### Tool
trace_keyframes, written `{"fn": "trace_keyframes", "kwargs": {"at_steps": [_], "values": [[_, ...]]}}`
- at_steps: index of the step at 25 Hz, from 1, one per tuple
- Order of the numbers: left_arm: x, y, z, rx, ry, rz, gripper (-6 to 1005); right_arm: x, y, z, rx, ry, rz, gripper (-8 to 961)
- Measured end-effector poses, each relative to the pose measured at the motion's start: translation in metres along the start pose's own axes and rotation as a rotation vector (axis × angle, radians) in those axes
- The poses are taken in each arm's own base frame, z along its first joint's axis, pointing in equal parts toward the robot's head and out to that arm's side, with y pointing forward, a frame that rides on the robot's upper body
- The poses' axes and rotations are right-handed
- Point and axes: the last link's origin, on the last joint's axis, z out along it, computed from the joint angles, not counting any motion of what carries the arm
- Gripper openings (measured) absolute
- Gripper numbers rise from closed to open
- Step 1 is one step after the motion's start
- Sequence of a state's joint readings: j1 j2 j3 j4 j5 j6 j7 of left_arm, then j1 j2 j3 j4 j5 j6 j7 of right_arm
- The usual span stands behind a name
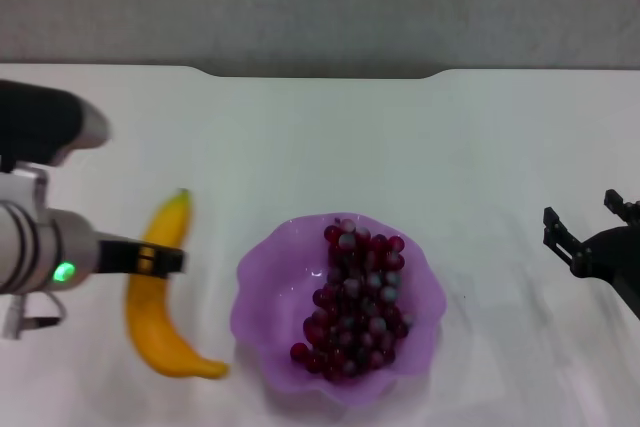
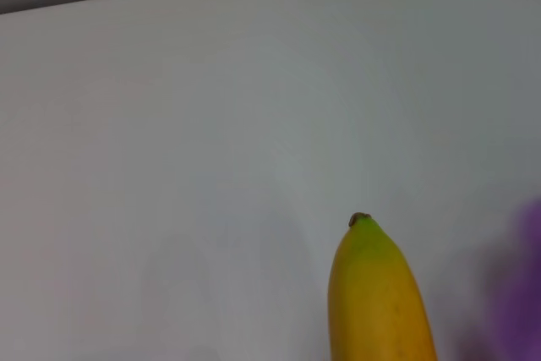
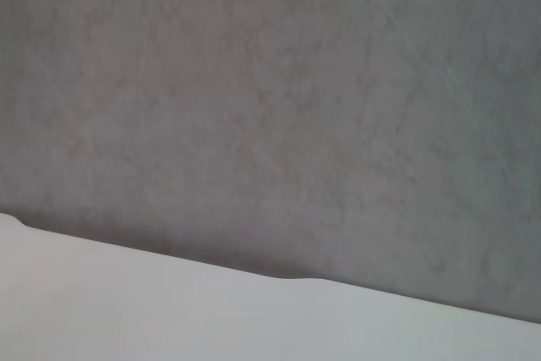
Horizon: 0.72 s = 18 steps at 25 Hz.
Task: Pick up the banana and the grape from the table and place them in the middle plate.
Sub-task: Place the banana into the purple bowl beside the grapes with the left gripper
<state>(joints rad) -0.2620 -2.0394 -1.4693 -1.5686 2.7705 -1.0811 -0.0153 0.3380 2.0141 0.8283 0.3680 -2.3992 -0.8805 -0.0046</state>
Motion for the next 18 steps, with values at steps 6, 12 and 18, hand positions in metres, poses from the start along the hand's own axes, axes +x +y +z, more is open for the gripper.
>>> {"fn": "trace_keyframes", "kwargs": {"at_steps": [6,12,18], "values": [[0.001,0.049,0.006,-0.195,-0.012,0.074,498,-0.001,0.000,0.001,-0.001,0.000,-0.003,847],[0.008,0.062,0.019,-0.284,0.013,0.074,498,0.000,0.000,0.001,-0.001,0.001,-0.003,847],[0.022,0.067,0.025,-0.331,0.080,0.056,499,0.000,0.000,0.001,-0.001,0.002,-0.003,847]]}}
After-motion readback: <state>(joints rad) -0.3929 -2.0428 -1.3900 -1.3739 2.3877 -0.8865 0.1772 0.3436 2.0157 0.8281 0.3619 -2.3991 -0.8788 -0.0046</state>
